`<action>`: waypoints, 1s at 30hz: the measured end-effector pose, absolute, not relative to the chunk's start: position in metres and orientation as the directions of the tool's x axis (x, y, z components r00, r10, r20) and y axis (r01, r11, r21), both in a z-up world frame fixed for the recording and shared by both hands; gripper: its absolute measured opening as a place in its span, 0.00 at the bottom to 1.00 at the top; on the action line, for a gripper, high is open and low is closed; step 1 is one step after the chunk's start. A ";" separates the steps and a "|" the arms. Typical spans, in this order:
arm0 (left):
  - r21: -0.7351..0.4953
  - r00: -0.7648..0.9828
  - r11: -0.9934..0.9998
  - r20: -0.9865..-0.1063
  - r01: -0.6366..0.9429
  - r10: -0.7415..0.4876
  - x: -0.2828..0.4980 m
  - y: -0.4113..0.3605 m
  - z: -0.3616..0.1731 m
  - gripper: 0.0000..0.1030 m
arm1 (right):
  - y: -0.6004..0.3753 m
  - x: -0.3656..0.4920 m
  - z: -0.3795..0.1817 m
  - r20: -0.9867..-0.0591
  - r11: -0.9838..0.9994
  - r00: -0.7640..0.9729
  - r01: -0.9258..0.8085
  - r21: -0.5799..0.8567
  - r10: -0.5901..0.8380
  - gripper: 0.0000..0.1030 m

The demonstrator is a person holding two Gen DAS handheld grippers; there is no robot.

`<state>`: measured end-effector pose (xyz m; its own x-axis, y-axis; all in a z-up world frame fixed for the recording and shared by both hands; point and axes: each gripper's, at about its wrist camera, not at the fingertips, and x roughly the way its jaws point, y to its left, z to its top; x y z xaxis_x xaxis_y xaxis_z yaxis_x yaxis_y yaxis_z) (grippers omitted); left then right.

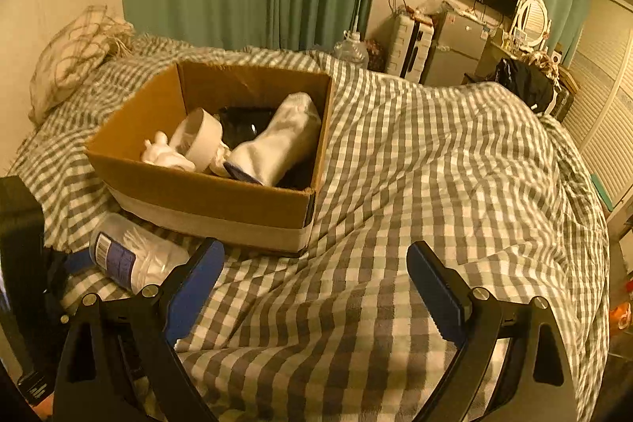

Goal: Organize objects
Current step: 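Grasp the clear blue-labelled jar with the left gripper and lift it, then lower the clear jar into the box and open the left gripper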

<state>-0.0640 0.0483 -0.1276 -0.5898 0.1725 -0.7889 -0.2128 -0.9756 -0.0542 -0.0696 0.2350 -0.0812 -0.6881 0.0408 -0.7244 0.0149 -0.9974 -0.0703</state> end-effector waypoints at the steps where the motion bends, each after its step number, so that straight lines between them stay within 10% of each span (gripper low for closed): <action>1: -0.054 -0.602 -0.976 -0.779 -0.213 0.174 -0.061 0.045 -0.121 0.90 | 0.235 -0.066 -0.077 -0.716 -0.997 -0.697 0.015 -0.073 0.042 0.91; 18: -0.069 -0.763 -0.977 -0.614 -0.203 0.202 -0.094 0.028 -0.007 0.90 | 0.243 -0.063 0.004 -0.587 -0.998 -0.809 0.049 -0.029 -0.023 0.91; 30: -0.036 -0.743 -0.977 -0.643 -0.212 0.185 -0.188 0.045 -0.020 0.90 | 0.247 -0.161 0.018 -0.594 -0.996 -0.804 0.071 -0.046 -0.030 0.91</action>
